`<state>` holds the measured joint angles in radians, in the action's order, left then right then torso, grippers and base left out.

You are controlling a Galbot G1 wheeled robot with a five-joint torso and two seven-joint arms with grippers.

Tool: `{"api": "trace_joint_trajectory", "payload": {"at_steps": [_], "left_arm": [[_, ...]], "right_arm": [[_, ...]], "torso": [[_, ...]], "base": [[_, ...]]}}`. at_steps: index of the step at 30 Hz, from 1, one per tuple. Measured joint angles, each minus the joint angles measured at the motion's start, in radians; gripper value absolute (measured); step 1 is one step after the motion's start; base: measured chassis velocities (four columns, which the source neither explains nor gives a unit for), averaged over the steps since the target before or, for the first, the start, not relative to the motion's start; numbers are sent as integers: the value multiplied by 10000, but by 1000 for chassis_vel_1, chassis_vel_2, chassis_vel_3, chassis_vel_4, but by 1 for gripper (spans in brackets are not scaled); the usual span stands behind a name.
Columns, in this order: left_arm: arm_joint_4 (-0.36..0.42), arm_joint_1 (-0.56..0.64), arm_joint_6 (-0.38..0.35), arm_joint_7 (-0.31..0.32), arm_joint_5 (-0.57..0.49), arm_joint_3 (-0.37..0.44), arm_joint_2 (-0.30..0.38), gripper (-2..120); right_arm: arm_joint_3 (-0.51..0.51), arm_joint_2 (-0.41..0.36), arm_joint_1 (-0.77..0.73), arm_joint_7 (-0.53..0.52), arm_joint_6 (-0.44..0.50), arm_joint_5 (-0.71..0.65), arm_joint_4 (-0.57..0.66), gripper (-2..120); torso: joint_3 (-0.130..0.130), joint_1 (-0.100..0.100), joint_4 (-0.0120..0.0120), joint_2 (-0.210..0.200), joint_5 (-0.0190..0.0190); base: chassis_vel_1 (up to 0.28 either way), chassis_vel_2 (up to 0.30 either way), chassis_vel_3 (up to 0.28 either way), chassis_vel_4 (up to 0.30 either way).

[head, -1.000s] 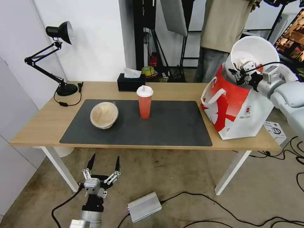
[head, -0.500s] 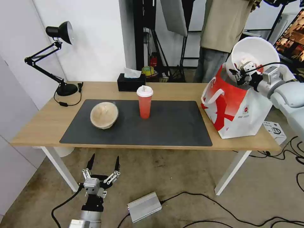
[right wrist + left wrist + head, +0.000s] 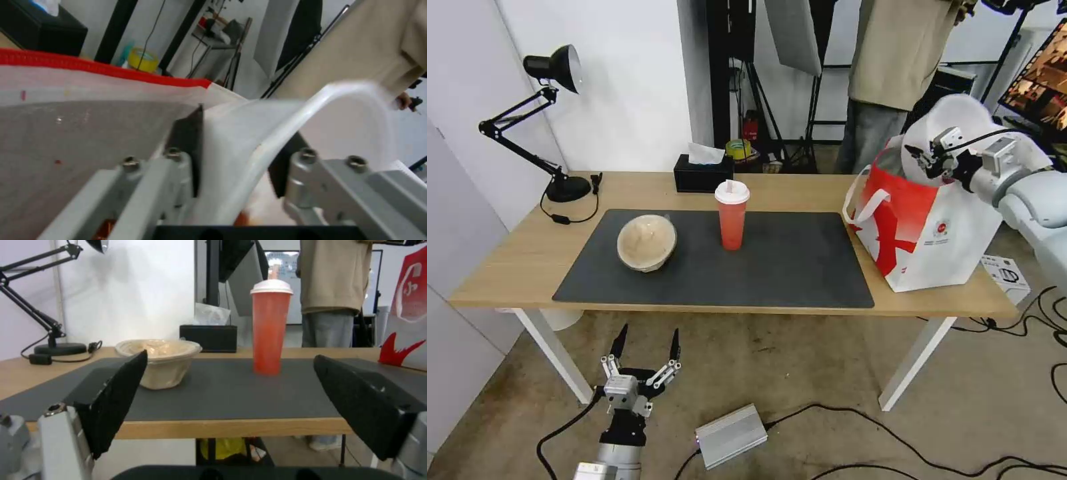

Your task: Pick up the trash from the table and place it into the takeout bag.

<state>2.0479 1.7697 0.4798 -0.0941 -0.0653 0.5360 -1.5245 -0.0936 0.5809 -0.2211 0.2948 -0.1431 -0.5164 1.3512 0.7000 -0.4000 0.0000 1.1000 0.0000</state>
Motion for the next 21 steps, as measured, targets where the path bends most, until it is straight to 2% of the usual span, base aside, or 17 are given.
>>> {"api": "trace_joint_trajectory", "payload": {"at_steps": [2,3,4,5,6,8,9,12,13,14,16,21], "left_arm": [[1,-2,0,-2,3,0,0,100],[1,-1,0,-2,3,1,0,100],[2,4,2,-4,4,1,0,100],[2,4,2,-4,4,1,0,100],[5,11,2,-4,5,2,0,100],[6,13,3,-5,5,1,1,100],[13,19,5,-6,10,-2,-5,100],[23,24,6,-7,16,-7,-6,100],[34,27,7,-8,21,-7,-6,100],[34,27,7,-8,21,-7,-6,100],[48,46,10,-13,25,-2,-6,100],[114,76,21,-14,29,16,0,100]], "right_arm": [[47,-56,-32,-14,-13,-12,111,48],[64,-72,-49,-17,-17,-17,146,50],[113,-109,-112,-18,-28,-23,227,57],[113,-109,-112,-18,-28,-23,227,57],[152,-129,-160,-18,-34,-25,275,62],[171,-137,-185,-19,-38,-26,301,62],[245,-160,-267,-19,-45,-28,380,73],[291,-179,-310,-20,-49,-30,420,78],[315,-218,-332,-20,-53,-39,476,87],[315,-218,-332,-20,-53,-39,476,87],[367,-309,-335,-45,-105,-206,687,99],[479,-374,-403,-66,-255,-292,987,99]], "torso": [[0,-1,0,0,-1],[0,0,0,0,-1],[0,0,0,0,0],[0,0,0,0,0],[0,0,0,0,0],[0,0,-1,0,0],[0,0,0,0,-1],[0,0,0,0,0],[0,0,-1,0,0],[0,0,-1,0,0],[0,0,-1,0,0],[0,0,0,1,-1]], "base": [[0,0,0,0],[0,0,0,0],[0,0,0,0],[0,0,0,0],[0,0,0,0],[0,0,0,0],[0,0,0,0],[0,0,0,0],[0,0,0,0],[0,0,0,0],[0,0,0,0],[0,0,0,0]]}}
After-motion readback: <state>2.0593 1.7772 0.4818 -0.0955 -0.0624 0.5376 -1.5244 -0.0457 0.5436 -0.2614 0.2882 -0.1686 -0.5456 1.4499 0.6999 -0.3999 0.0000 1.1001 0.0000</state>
